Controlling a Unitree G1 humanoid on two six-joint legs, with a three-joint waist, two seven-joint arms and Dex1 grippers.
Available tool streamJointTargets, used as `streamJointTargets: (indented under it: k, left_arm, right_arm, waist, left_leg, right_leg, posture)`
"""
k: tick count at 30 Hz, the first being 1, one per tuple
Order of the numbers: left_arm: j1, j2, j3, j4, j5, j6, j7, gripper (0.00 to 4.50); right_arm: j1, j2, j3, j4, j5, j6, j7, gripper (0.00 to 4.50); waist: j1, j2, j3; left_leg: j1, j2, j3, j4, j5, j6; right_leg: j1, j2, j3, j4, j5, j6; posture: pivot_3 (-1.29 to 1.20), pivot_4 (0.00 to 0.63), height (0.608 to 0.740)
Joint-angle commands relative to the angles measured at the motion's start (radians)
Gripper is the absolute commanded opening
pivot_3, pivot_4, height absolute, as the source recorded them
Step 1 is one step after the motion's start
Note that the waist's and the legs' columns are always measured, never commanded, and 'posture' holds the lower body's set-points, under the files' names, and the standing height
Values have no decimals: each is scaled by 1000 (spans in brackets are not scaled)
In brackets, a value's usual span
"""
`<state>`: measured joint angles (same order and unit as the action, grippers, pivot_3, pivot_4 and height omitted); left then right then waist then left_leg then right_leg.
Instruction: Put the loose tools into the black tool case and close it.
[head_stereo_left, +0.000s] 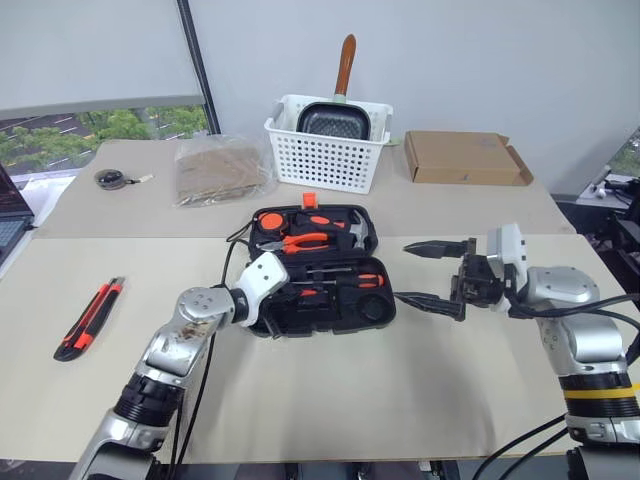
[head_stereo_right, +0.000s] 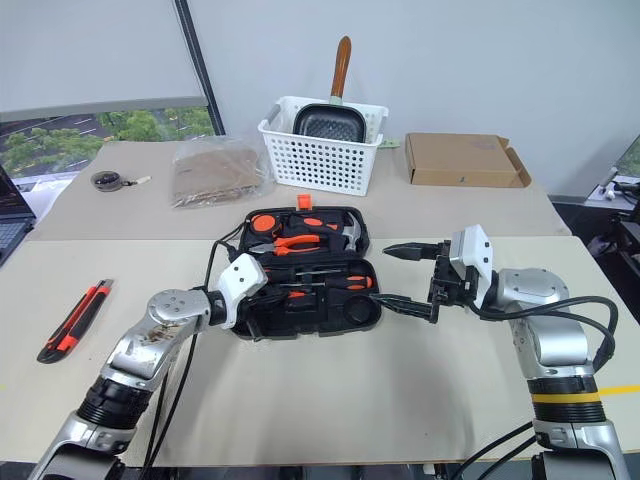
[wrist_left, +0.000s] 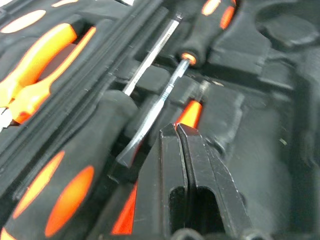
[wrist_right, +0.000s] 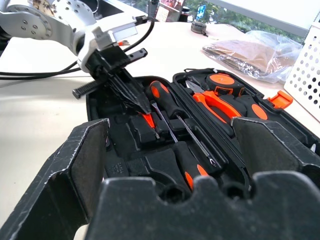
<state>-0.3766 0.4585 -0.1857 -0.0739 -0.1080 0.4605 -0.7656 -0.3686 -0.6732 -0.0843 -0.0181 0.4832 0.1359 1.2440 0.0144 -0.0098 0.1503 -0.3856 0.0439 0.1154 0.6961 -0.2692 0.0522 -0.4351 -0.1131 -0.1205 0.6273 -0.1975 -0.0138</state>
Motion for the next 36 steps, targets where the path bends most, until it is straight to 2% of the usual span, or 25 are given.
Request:
streamJointTargets:
  k: [1, 7, 14, 18, 21, 22, 26, 27, 31, 36]
  left_arm:
    - [14, -28, 29, 36, -35, 66, 30, 81]
    - [38, -36, 84, -21, -96, 96, 33, 81]
    - [72, -43, 276, -208, -195, 135, 145, 81]
    - [136, -37, 497, -287, -227, 146, 275, 1136]
    - [213, -1, 588, -263, -170, 126, 350, 2411]
    - [234, 1, 624, -255, -172, 127, 371, 2630]
    - [321, 15, 736, -230, -160, 108, 434, 4173]
    - [338, 18, 761, -223, -157, 103, 447, 4390]
    - [400, 43, 856, -155, -167, 89, 466, 4390]
    - [447, 102, 863, -21, -187, 60, 389, 4390]
  right_arm:
    - [-14, -2, -11, -28, 9, -23, 2, 4500]
    - [-18, -2, -11, -31, 12, -21, 3, 4500]
    - [-67, 25, -9, -30, 55, 2, 17, 4500]
    - [-117, 66, 6, -16, 105, 42, 39, 4500]
    - [-150, 91, 16, -1, 134, 71, 60, 4500]
    - [-161, 95, 20, 6, 140, 78, 71, 4500]
    - [-201, 104, 36, 56, 131, 71, 114, 4500]
    - [-210, 106, 39, 67, 129, 68, 126, 4500]
    - [-238, 113, 47, 84, 133, 75, 150, 4500]
    - [-248, 122, 56, 84, 131, 77, 155, 4500]
  waist:
    - [0, 0, 0]
    - [-3, 0, 0]
    - [-2, -1, 0]
    - [-7, -1, 0]
    - [-7, -1, 0]
    - [-6, -1, 0]
    - [0, -2, 1]
    - [3, -2, 1]
    - [5, -2, 1]
    - [2, -2, 1]
  left_leg:
    - [0, 0, 0, 0, 0, 0]
    - [0, 0, 1, 0, 0, 0]
    - [-3, 1, 0, 0, 0, 0]
    - [-2, 1, 0, -1, 0, 0]
    - [-2, 1, 0, -1, 0, 0]
    - [-2, 1, 0, -1, 0, 0]
    - [-3, 1, 0, -1, 0, 0]
    - [-3, 1, 0, -1, -1, 1]
    - [-4, 1, 0, -1, -1, 1]
    - [-4, 1, 0, -2, -1, -1]
  right_leg:
    - [0, 0, 0, 0, 0, 0]
    - [0, 0, 0, 0, 0, 0]
    - [-2, 0, 0, 0, 0, 0]
    - [-2, 0, 0, -1, 1, -1]
    - [-2, 0, 0, -1, 1, -1]
    - [-2, 0, 0, -1, 1, -1]
    - [-2, -1, -1, -2, 1, -2]
    - [-2, -1, -1, -2, 1, -2]
    - [-4, -2, -1, -2, 1, -3]
    - [-5, -3, -2, -2, 2, -6]
  posture:
    - [0, 150, 700]
    - [0, 150, 700]
    - [0, 150, 700]
    - [0, 150, 700]
    - [0, 150, 700]
    - [0, 150, 700]
    - [0, 150, 700]
    - [0, 150, 700]
    - [0, 150, 700]
    - [0, 150, 700]
